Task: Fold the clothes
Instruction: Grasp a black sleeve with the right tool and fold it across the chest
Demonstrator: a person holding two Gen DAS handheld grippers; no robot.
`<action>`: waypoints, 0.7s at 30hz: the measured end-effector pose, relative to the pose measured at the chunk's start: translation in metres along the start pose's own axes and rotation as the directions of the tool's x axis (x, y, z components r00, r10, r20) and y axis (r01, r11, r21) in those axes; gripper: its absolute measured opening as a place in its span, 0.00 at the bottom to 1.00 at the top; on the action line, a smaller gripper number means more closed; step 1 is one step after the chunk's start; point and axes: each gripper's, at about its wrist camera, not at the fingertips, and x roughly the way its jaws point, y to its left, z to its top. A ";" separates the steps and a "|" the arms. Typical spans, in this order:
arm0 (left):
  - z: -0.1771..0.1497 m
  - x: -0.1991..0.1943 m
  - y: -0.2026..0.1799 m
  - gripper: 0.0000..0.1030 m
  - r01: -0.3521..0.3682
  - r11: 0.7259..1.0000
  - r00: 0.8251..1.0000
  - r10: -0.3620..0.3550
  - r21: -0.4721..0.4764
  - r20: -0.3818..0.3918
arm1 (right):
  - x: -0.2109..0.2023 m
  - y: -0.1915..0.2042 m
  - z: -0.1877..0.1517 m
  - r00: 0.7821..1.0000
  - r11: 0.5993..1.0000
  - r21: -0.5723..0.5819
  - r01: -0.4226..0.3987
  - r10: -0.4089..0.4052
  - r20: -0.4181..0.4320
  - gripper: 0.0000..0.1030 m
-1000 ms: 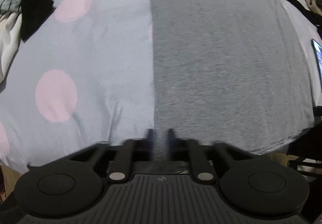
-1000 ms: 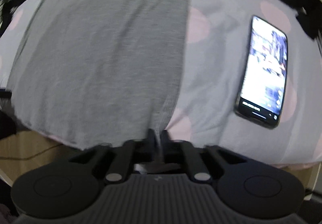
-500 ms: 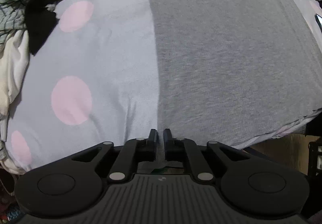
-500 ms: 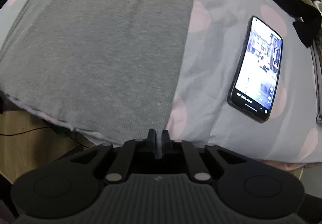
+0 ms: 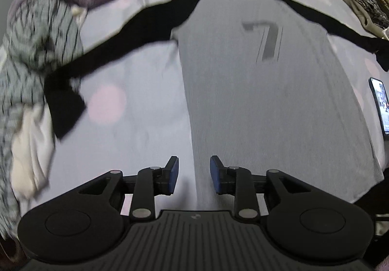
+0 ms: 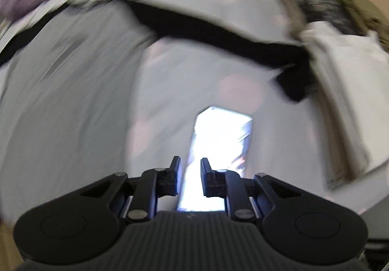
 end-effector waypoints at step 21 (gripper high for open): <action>0.061 0.045 -0.023 0.27 -0.008 0.997 1.000 0.008 0.072 0.007 | 0.098 -0.112 0.100 0.969 0.961 0.197 0.194 -0.220 0.117 0.04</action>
